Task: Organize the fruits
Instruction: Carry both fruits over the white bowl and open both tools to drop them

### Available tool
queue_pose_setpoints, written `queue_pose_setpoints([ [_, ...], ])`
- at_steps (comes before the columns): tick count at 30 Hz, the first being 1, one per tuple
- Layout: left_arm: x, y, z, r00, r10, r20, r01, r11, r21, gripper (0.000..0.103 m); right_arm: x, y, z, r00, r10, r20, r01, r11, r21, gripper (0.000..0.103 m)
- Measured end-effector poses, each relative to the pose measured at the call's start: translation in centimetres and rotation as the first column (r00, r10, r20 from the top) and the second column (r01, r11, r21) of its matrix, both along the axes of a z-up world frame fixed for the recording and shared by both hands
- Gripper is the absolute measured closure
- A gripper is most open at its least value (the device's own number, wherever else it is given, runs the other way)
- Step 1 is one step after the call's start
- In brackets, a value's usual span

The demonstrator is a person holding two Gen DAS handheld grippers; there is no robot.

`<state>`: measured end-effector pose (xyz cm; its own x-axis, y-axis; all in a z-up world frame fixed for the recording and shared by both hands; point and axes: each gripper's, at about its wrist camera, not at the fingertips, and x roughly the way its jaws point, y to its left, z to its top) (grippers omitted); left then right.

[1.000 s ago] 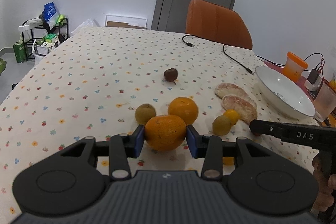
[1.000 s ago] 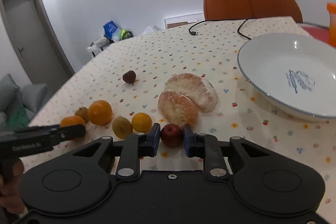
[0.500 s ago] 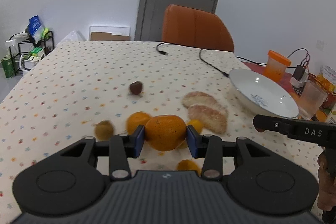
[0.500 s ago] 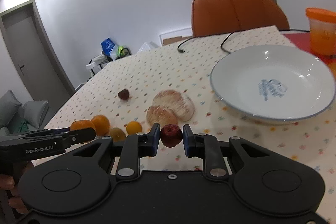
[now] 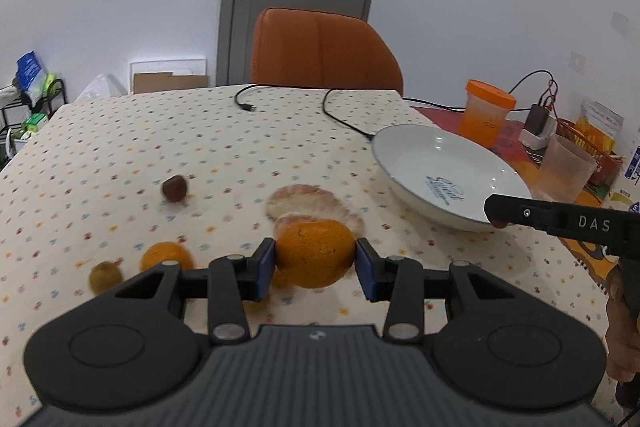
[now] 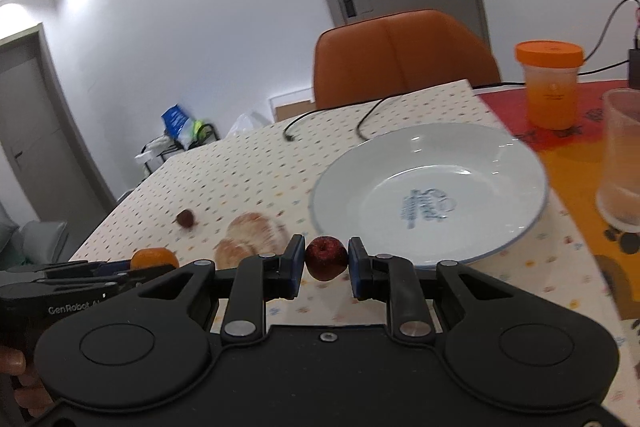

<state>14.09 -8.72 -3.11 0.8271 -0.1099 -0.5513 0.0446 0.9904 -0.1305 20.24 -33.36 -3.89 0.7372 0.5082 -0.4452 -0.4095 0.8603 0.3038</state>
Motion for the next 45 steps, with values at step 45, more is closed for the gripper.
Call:
queue_pose_setpoints([
  [45, 7.3, -8.4, 2.4, 0.98, -0.198, 0.033, 0.196, 0.978, 0.069, 0.058, -1.2, -7.3, -1.6, 0.976, -0.219, 0.008, 0.219, 0.974, 0.058, 0.05],
])
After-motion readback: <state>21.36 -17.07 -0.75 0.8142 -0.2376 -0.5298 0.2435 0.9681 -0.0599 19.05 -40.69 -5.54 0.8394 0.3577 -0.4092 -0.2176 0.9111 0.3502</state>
